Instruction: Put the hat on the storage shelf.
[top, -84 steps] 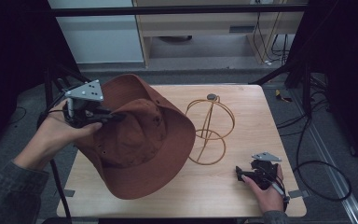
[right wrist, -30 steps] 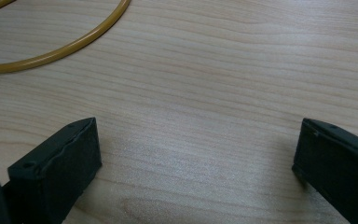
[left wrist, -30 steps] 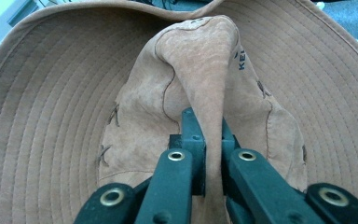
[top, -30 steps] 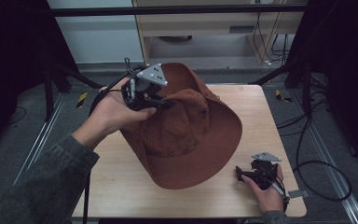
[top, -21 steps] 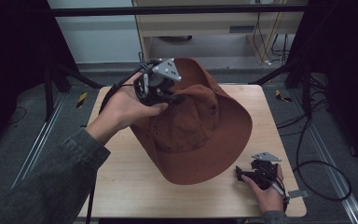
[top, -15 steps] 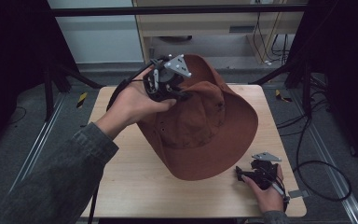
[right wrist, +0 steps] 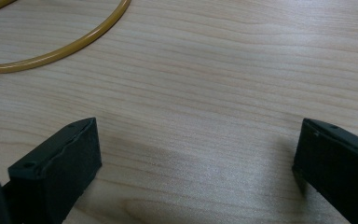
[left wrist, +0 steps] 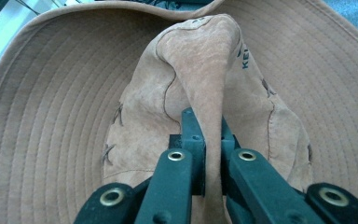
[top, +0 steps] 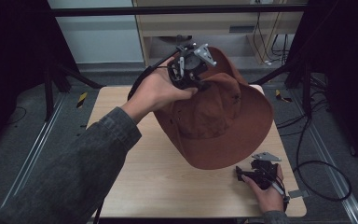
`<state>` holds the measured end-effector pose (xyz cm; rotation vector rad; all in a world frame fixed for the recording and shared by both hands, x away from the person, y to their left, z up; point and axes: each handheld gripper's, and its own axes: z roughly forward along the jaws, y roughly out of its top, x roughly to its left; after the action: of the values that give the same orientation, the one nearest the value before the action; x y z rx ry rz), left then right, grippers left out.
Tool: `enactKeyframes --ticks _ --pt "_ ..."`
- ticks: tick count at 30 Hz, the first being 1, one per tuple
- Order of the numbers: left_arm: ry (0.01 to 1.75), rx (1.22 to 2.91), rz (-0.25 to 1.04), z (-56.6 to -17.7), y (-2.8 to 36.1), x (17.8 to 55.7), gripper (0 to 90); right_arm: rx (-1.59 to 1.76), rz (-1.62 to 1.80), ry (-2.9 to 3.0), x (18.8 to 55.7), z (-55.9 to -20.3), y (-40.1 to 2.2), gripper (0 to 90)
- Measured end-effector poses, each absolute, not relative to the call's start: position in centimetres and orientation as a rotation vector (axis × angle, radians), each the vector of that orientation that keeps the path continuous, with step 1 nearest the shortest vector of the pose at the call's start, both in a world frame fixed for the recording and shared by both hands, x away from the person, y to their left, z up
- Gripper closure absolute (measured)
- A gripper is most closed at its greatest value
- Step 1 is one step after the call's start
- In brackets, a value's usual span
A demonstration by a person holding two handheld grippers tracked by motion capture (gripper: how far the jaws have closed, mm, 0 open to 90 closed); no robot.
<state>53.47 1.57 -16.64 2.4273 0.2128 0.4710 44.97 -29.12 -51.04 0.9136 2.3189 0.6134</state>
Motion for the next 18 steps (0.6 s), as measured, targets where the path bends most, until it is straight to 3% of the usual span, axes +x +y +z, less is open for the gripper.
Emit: enactKeyframes --ticks 18 --pt "0.189 2.468 0.449 -18.1 -2.3 55.3 88.5 0.884 0.611 2.334 45.1 -50.9 -29.3 0.7"
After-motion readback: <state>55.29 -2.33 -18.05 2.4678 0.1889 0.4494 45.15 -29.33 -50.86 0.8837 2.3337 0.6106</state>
